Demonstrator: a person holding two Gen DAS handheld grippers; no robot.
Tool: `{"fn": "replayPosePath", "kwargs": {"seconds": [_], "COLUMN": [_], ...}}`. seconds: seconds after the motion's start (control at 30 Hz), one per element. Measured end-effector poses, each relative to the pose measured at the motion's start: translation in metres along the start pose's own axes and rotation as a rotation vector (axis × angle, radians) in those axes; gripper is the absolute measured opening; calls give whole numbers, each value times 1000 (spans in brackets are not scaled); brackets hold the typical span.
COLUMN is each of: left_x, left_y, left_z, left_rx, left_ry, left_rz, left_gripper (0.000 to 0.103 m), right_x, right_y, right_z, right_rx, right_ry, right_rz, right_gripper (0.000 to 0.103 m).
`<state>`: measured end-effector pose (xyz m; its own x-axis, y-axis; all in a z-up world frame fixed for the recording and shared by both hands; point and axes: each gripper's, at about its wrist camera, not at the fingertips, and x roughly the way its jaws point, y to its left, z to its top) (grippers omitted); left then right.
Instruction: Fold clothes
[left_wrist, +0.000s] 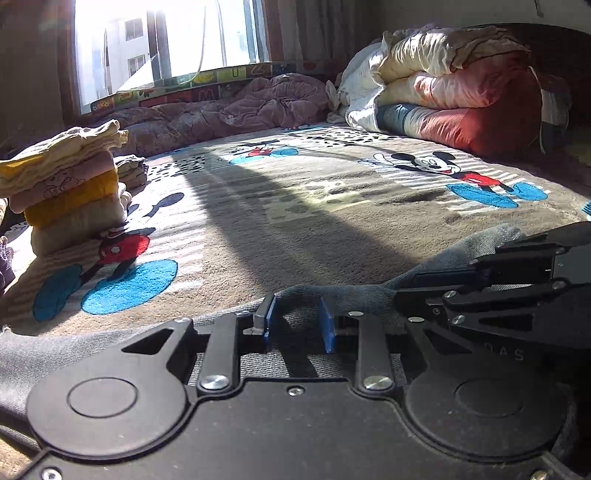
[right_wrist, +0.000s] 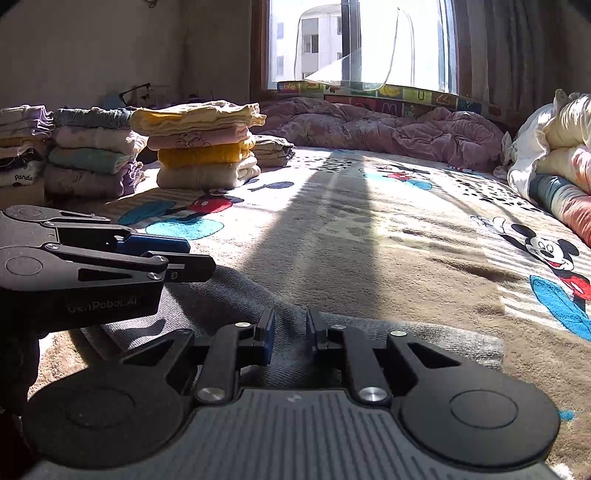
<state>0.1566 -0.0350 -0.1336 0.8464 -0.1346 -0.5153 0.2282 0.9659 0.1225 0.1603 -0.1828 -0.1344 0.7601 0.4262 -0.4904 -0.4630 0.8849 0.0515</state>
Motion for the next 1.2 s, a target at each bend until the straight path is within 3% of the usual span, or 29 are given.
{"fn": "replayPosePath", "kwargs": {"seconds": [0.1, 0.17, 0.23, 0.33, 0.4, 0.43, 0.53, 0.6, 0.63, 0.67, 0.77, 0.87, 0.97, 1.07, 1.2], "left_x": [3, -6, 6, 11, -6, -21, -68, -90, -97, -102, -114, -117, -115, -112, -107], "left_y": [11, 1, -5, -6, 5, 14, 64, 110, 133, 154, 204, 225, 238, 247, 252], "left_z": [14, 23, 17, 6, 17, 16, -2, -20, -30, -40, -70, -87, -99, -110, -112], "left_rx": [-74, -14, -10, -20, -75, -104, -264, -423, -519, -622, -904, -1079, -1184, -1255, -1297], "left_ry": [67, 29, 79, 54, 65, 37, -43, -58, -56, -49, -56, -110, -132, -144, -156], "left_rz": [-31, -1, -20, -30, -59, -37, 116, 209, 230, 232, 215, 152, 129, 97, 97], "left_gripper": [27, 26, 26, 25, 26, 26, 26, 26, 26, 26, 26, 26, 27, 27, 27], "right_x": [3, 2, 1, -1, -2, -3, -6, -10, -14, -18, -33, -36, -27, -26, -18], "right_y": [-14, -16, -18, -23, -22, -21, -21, -18, -14, -9, 27, 78, 108, 111, 107], "right_z": [-5, -6, -7, -9, -9, -8, -5, -2, -1, 1, 5, -4, -15, -17, -21], "right_rx": [51, 58, 78, 118, 110, 103, 96, 79, 52, 22, -171, -452, -610, -625, -622], "right_ry": [23, 18, 3, -6, -7, -5, 2, -10, -31, -54, -136, -136, -75, -57, -35], "right_rz": [6, 10, 16, 23, 17, 13, -2, -18, -27, -29, 79, 120, 95, 97, 34], "right_gripper": [14, 14, 14, 14, 14, 14, 14, 14, 19, 22, 23, 28, 28, 29, 29]}}
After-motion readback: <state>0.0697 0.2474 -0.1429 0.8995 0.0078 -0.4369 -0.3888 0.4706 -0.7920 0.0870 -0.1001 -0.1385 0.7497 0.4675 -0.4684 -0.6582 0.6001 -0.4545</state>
